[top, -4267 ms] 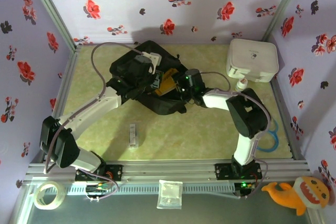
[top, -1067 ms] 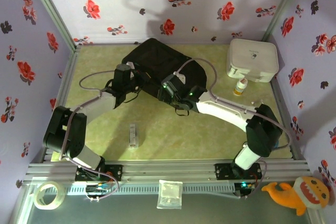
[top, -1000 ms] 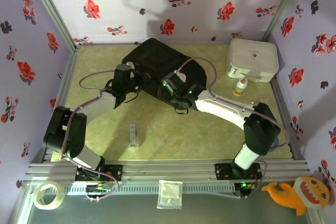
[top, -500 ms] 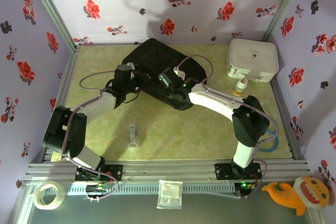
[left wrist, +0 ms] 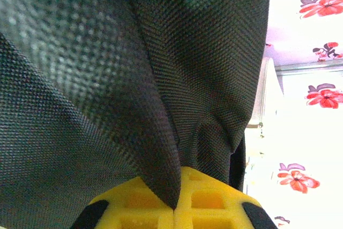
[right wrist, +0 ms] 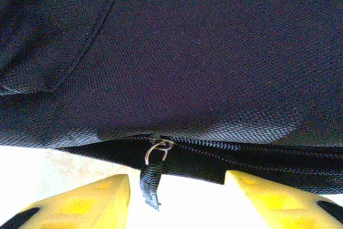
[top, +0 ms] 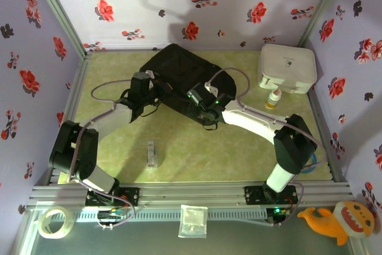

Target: Pack the student bag

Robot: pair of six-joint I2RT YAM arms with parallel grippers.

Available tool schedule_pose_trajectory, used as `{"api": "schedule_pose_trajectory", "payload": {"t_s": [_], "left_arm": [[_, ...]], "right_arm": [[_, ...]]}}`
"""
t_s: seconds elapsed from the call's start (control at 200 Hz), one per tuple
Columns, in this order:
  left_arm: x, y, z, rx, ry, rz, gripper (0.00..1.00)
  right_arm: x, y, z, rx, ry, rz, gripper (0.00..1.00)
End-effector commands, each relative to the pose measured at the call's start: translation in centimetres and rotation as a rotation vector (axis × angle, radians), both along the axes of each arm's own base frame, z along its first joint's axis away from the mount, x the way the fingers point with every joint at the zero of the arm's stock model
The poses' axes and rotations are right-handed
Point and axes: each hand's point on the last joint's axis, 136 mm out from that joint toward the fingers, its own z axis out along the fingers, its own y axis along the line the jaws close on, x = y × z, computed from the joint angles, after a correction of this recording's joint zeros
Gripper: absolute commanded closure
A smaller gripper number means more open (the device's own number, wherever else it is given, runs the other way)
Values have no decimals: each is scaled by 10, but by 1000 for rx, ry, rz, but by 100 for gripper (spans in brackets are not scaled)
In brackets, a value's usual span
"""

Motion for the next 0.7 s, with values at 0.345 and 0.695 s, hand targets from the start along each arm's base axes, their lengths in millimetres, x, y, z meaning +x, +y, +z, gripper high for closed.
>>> {"api": "schedule_pose_trajectory", "payload": {"t_s": [0.345, 0.695], "left_arm": [[6, -17, 44, -59, -121, -69, 100], [5, -16, 45, -52, -126, -72, 100]], "right_arm": [[6, 4, -1, -121, -30, 52, 64], [8, -1, -9, -192, -14, 65, 77]]}}
